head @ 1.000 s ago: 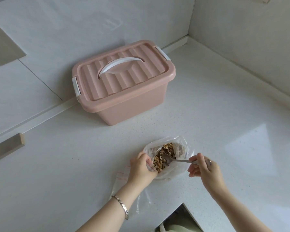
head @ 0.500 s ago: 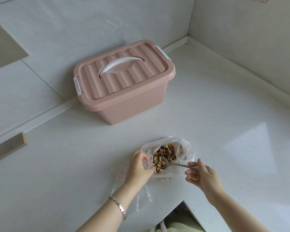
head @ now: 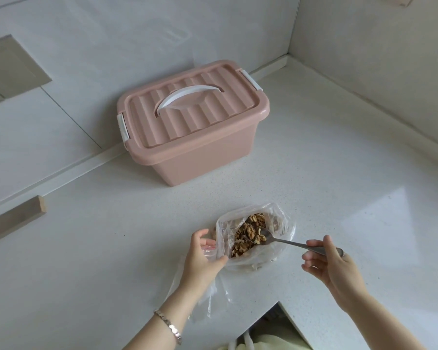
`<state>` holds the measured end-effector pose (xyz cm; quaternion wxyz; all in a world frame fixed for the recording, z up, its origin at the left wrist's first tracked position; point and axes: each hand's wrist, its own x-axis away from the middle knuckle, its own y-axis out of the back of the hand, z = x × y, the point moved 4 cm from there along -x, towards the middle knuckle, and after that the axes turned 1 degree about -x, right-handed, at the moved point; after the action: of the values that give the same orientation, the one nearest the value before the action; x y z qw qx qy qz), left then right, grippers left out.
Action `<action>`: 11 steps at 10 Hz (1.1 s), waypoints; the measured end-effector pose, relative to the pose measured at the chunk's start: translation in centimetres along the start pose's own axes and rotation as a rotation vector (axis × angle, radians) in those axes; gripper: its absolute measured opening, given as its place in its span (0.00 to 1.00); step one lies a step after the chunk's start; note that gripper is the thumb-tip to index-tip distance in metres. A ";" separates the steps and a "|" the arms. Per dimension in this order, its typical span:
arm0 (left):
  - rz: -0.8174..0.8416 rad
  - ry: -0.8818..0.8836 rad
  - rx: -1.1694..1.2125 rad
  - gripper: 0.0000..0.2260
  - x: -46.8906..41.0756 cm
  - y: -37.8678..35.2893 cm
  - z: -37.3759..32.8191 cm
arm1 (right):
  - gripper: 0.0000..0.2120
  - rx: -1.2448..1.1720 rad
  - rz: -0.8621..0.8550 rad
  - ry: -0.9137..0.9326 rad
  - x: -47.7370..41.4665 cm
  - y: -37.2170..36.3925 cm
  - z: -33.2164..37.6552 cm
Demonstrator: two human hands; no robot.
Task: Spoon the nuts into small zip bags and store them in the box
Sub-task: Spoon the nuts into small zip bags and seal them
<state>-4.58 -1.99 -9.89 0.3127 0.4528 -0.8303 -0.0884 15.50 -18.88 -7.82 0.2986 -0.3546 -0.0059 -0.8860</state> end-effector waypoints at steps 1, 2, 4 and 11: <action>-0.044 0.072 0.031 0.25 0.5 0.3 1.4 | 0.20 0.000 0.007 -0.002 0.1 -0.3 0.0; -0.074 0.149 0.024 0.11 0.8 0.5 2.7 | 0.20 -0.003 0.015 -0.002 0.2 -1.0 -0.2; -0.194 0.276 0.192 0.19 1.1 1.0 3.3 | 0.20 0.000 0.021 -0.004 0.5 -1.9 -0.3; -0.161 -0.114 0.156 0.08 2.8 0.9 -3.2 | 0.20 0.082 0.055 0.093 3.2 -3.4 1.5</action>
<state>-4.43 -3.26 -5.75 0.2207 0.5352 -0.8120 -0.0741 12.79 -17.45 -3.99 0.3371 -0.3008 -0.0185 -0.8919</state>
